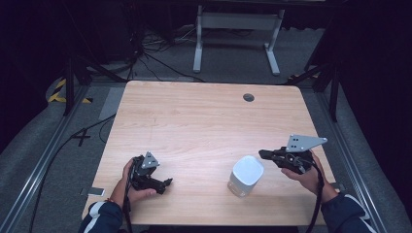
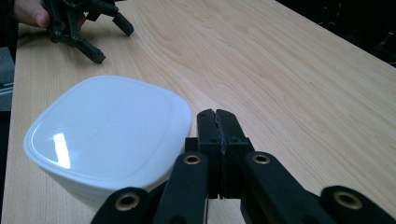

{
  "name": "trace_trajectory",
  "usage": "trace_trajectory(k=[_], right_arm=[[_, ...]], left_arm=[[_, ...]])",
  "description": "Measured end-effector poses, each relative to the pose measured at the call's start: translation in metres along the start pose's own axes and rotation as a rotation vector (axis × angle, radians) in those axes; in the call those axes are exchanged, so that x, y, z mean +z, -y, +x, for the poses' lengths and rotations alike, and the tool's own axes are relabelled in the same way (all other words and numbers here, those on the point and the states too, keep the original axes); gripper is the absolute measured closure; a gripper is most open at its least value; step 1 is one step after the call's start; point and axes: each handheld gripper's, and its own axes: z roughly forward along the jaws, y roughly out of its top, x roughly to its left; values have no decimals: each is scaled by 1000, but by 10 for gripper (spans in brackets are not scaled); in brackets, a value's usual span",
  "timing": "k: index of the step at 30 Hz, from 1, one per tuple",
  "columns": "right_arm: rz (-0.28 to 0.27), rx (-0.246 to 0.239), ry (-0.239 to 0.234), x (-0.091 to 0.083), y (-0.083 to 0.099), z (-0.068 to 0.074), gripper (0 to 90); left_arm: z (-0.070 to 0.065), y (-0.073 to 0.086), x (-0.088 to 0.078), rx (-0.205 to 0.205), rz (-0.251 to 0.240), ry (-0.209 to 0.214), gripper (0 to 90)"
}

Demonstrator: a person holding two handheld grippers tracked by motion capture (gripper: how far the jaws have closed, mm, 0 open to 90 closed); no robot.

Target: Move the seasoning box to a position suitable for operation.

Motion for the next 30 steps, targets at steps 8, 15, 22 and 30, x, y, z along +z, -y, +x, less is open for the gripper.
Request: trace_trajectory(k=[8,15,22,30], right_arm=[[28,-11,-12,10,-3,3,900],[0,-20,-9,4,-6,7,900],[7,-43,-30,4,-7,12,900],[7,-40,-18,4,-7,11,900]], left_arm=[[0,0,0,0,-1,2,4],[0,0,1,2,-3,1,1],[0,0,1,2,-3,1,1],[-3,-3,0,1,-3,3,36]])
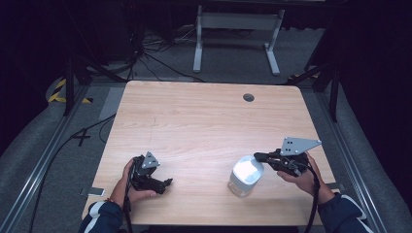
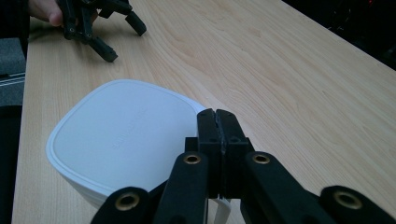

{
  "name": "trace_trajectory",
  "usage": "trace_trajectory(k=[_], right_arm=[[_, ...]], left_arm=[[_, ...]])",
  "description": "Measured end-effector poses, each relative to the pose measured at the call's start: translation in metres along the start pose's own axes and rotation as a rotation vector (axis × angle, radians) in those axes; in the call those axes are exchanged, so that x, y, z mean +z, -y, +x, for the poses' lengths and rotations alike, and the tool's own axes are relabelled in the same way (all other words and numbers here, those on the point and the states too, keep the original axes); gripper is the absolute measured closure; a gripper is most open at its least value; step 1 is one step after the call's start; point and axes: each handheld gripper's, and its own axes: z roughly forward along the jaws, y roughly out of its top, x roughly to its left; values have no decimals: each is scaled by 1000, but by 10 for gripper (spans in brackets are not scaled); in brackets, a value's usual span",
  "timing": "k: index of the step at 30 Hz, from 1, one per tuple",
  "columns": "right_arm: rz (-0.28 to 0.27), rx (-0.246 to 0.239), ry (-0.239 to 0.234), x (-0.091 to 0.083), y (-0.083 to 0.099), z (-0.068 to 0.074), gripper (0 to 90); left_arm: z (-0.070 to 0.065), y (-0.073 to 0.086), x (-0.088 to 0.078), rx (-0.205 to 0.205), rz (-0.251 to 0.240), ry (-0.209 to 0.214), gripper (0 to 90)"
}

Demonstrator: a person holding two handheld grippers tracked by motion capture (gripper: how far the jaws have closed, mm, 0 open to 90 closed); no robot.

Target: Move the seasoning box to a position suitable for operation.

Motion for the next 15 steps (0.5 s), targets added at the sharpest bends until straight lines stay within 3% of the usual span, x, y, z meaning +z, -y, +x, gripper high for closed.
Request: trace_trajectory(k=[3,4,6,8,11,14,15], right_arm=[[2,0,7,0,0,-1,900],[1,5,8,0,1,-1,900],[6,10,14,0,2,-3,900],[2,15,11,-1,3,-4,900],[5,5,20,-1,3,-3,900],[12,-6,24,0,2,-2,900],[12,-4,22,0,2,-2,900]], left_arm=[[-7,-7,-1,30,-7,17,256],[-11,-10,0,39,-1,25,270],[-24,-21,0,91,-26,48,385],[-28,-26,0,94,-45,59,390],[-42,-42,-2,106,-104,92,491],[-59,-58,-1,150,-122,118,581],[-64,-62,0,161,-129,143,602]])
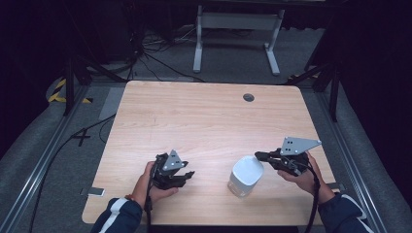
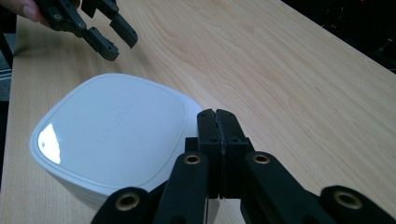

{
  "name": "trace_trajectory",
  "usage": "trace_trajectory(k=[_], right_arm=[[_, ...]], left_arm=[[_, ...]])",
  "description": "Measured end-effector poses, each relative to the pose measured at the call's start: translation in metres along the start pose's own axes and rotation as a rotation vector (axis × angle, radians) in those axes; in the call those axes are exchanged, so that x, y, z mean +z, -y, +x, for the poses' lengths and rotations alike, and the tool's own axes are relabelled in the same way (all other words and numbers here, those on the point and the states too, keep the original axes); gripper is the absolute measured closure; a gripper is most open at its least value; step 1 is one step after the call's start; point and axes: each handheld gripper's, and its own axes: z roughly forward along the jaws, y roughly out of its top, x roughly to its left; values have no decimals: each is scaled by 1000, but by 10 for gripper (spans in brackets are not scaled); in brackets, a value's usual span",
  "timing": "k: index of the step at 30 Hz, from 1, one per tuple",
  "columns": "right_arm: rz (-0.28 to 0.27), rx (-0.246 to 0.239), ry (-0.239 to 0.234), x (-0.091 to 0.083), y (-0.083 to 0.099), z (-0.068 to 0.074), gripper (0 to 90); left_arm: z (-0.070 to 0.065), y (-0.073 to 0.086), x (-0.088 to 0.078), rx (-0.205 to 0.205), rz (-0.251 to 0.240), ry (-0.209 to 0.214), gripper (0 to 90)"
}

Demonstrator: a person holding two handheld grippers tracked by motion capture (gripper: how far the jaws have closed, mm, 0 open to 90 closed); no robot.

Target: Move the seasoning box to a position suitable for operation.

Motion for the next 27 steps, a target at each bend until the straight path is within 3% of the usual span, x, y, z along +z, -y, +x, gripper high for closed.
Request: trace_trajectory(k=[4,8,14,17,27], right_arm=[[-8,-13,9,-2,-1,2,900],[-26,-27,-4,-4,-4,6,900],[-7,-27,-26,0,-4,9,900],[-2,-25,-6,0,-4,7,900],[-12,-8,-8,0,-2,4,900]], left_arm=[[-16,-14,9,68,-4,34,604],[-21,-22,16,95,-3,61,642],[-21,-27,21,98,-10,72,758],[-22,-30,21,118,-18,90,838],[-36,-50,25,158,-69,133,856]])
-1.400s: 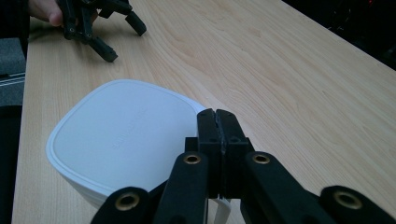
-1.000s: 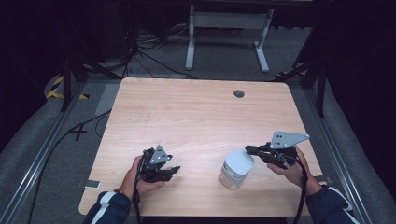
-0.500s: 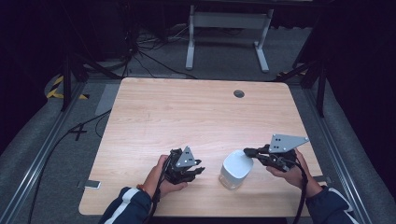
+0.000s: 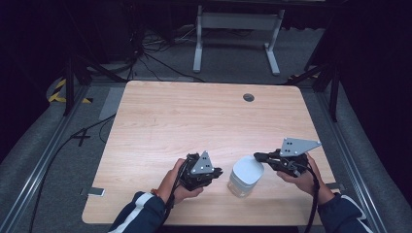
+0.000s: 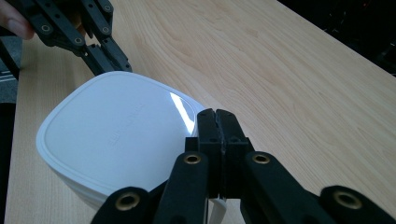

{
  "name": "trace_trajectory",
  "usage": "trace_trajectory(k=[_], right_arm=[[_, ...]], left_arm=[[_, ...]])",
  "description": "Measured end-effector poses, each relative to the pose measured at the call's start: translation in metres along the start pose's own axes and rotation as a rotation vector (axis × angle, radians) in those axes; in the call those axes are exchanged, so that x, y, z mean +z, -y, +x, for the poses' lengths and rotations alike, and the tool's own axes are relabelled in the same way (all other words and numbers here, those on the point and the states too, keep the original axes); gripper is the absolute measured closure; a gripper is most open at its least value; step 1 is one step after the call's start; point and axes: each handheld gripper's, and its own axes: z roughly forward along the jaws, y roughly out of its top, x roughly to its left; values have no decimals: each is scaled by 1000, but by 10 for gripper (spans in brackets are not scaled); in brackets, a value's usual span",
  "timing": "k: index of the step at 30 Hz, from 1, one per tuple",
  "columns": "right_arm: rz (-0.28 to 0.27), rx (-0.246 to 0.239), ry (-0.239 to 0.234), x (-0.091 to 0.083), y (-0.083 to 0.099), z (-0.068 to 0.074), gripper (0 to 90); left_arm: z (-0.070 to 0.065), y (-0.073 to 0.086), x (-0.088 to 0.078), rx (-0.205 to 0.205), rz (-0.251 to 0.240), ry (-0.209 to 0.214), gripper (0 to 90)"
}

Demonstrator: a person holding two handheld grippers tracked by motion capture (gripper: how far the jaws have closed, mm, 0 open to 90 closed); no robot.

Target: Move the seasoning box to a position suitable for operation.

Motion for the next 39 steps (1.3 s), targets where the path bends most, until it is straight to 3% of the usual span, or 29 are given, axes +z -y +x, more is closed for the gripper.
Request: trace_trajectory(k=[12,28,39], right_arm=[[5,1,6,0,1,-2,900],[10,1,9,1,3,-3,900],[7,-3,5,-1,2,-1,900]], left_arm=[[-5,-18,3,21,-45,19,846],[-5,-22,7,20,-40,19,850],[-5,-31,8,27,-73,18,898]])
